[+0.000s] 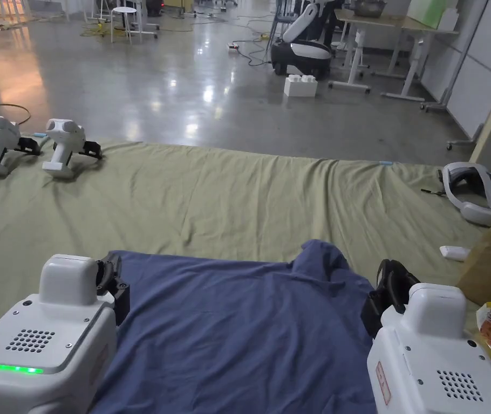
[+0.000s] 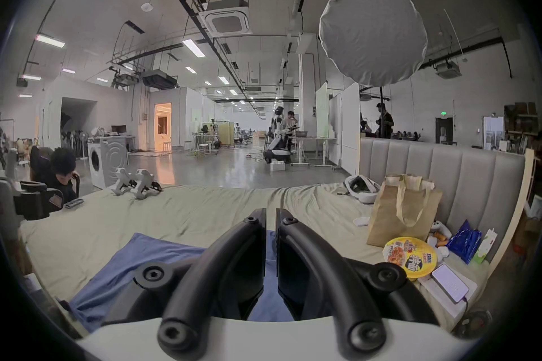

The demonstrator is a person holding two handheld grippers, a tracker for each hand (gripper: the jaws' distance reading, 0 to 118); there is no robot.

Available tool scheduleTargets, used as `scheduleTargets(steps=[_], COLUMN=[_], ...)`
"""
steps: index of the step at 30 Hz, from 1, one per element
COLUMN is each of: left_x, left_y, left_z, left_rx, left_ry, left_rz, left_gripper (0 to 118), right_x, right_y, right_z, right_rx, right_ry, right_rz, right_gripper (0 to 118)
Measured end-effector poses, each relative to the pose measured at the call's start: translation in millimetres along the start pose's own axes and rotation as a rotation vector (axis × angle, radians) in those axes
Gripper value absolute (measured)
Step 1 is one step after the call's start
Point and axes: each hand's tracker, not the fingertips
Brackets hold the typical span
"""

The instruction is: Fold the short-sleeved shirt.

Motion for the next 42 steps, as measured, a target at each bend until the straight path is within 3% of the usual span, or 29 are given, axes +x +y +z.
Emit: scheduleTargets(steps=[7,13,17,22,24,26,27,38,42], left_x=[-38,-97,-121,-135,-137,-138,-134,-139,-99], left_y=[-18,-50,-80,-119,-130,-136,-137,-147,-166], left_z=[4,17,28,31,28,23,22,7,-23], left_rx=[-0.099,-0.388,-0.605,-0.777,-0.819,-0.828,-0.833,-0.871,-0.926], left_ry=[-0.010,-0.007,-0.026,-0.049,-0.029,-0.003,0.012,0.126,0.131], left_rz=[0.009,0.125,0.129,0.258,0.296,0.310,0.310,0.238,0.199], left_gripper=[2,2,2,5,24,65,71,70,70], right_x=[1,0,1,-3,-4,-5,-5,-2,0], right_y=[-5,-18,-33,-47,-51,-55,-56,-63,-65], right_z=[-1,-9,-14,-17,-19,-20,-21,-21,-20], right_rx=[-0.014,-0.087,-0.144,-0.195,-0.218,-0.229,-0.240,-0.278,-0.288], right_ry=[0.016,0.030,0.056,0.066,0.071,0.073,0.074,0.064,0.064], right_rz=[-0.010,0.007,0.005,0.011,0.015,0.016,0.018,0.010,0.007], right_gripper=[8,8,8,8,8,8,8,8,8])
